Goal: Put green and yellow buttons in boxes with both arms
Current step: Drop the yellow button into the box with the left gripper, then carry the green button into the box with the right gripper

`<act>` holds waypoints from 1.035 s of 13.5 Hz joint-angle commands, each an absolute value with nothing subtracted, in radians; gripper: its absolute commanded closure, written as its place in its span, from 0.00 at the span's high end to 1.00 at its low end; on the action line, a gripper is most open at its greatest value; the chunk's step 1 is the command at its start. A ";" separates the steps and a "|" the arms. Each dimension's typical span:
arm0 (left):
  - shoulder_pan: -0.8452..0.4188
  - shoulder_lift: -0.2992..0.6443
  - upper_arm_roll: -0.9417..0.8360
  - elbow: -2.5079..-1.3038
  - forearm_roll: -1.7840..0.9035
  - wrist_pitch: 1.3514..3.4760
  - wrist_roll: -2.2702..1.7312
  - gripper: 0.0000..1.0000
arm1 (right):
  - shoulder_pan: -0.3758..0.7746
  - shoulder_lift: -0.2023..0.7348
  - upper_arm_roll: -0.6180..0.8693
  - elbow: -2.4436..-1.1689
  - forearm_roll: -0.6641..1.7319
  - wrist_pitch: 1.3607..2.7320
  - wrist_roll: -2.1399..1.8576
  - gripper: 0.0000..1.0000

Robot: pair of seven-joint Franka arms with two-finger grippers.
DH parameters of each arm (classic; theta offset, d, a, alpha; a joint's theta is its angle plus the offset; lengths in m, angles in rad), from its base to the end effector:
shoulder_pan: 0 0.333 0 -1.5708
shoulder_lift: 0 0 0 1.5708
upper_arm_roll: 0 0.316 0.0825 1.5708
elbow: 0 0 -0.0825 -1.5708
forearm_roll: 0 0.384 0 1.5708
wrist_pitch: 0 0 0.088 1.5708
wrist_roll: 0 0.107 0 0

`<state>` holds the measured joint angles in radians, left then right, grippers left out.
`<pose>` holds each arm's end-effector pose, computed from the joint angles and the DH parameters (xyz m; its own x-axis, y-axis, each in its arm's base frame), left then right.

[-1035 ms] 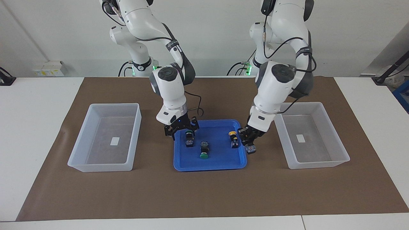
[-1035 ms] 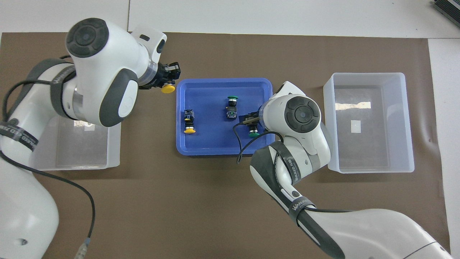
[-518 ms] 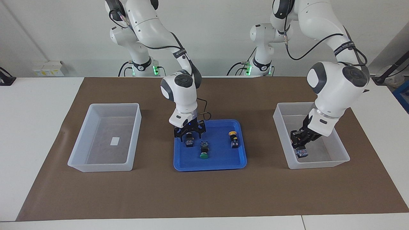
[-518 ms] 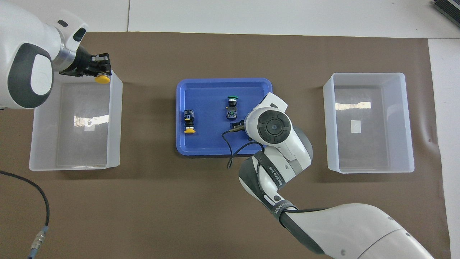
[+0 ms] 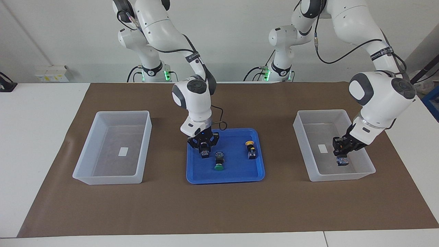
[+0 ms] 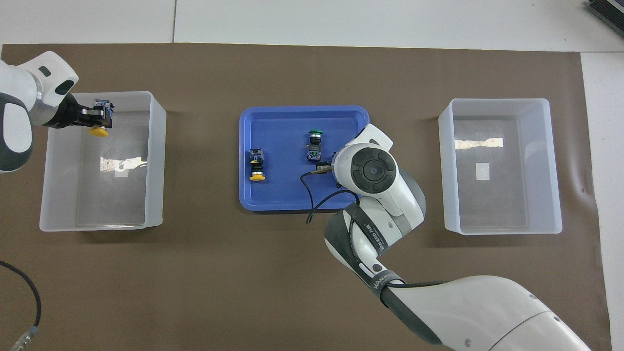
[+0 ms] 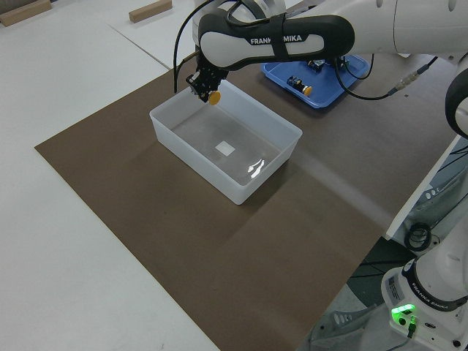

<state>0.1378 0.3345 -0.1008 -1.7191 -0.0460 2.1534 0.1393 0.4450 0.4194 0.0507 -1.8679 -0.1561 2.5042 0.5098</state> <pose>0.6576 0.0284 0.4026 0.9917 -0.0680 0.1091 -0.0747 -0.9954 0.0592 0.5783 0.3112 0.3128 0.9687 0.0898 0.2313 0.0966 -0.9952 -0.0183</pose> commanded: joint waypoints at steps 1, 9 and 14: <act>0.138 0.221 -0.104 -1.955 -0.058 2.298 0.161 0.00 | 0.407 0.330 0.055 -1.867 -0.181 2.438 0.537 0.00; 0.130 0.225 -0.104 -2.140 -0.060 2.548 0.149 0.56 | 0.171 0.031 0.055 -1.982 -0.166 2.224 0.418 0.00; 0.123 0.244 -0.104 -2.021 -0.058 2.460 0.149 1.00 | -0.003 -0.018 0.055 -2.071 -0.066 2.224 0.108 0.00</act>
<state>0.1350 0.2488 -0.1124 -2.0901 -0.0460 2.5230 0.1412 0.0459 0.0167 0.0425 -2.0033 -0.1113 2.2065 0.2177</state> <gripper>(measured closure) 0.154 0.581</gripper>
